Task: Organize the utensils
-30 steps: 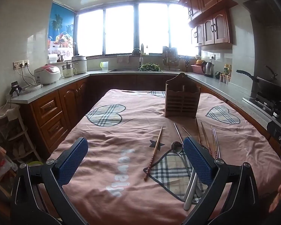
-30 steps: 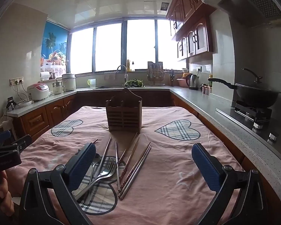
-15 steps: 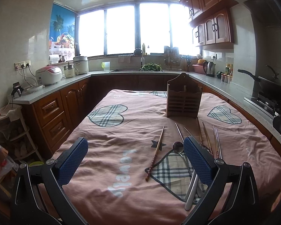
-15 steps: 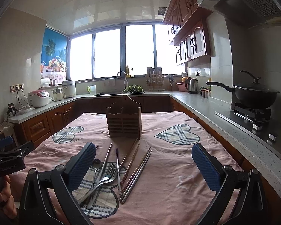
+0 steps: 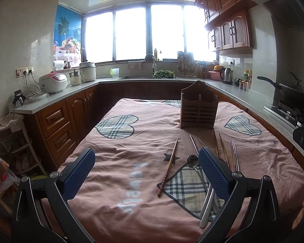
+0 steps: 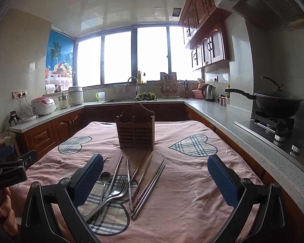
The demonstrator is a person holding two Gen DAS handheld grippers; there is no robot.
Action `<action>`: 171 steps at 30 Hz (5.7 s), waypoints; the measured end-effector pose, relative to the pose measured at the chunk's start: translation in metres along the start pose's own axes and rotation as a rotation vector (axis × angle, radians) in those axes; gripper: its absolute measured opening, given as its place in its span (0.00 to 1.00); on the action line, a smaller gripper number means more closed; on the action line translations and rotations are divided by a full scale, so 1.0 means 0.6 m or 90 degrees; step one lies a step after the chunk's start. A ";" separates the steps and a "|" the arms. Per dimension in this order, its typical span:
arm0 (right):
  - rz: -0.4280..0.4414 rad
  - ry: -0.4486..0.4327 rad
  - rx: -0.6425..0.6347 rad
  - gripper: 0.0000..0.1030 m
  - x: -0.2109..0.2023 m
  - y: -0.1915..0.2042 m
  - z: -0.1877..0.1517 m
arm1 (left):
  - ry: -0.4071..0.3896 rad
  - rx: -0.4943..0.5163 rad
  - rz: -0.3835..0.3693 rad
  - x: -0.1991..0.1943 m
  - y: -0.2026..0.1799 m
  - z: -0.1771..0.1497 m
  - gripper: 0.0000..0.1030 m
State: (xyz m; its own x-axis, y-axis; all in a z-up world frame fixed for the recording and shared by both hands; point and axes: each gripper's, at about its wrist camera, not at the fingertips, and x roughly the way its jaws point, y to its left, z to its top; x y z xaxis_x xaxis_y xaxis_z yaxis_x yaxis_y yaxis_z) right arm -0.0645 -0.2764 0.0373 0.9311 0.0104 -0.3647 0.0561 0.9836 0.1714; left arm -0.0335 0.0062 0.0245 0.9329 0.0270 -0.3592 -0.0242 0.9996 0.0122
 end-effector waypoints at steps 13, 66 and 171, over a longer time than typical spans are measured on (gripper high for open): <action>0.002 0.000 0.000 1.00 0.001 0.004 0.002 | -0.011 0.002 0.000 -0.006 -0.002 0.004 1.00; 0.081 0.300 0.143 0.56 0.324 -0.077 -0.027 | 0.256 0.064 -0.115 0.326 -0.053 0.034 0.95; 0.119 -0.012 0.194 0.05 0.538 -0.093 0.359 | -0.057 -0.202 -0.223 0.527 -0.042 0.433 0.05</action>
State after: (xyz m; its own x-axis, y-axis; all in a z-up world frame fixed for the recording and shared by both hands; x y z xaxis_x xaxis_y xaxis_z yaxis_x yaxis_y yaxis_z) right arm 0.3106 -0.3668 0.1073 0.9419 0.1786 -0.2845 -0.0133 0.8662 0.4995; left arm 0.3555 -0.0114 0.1533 0.9311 -0.2984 -0.2095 0.2018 0.9003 -0.3857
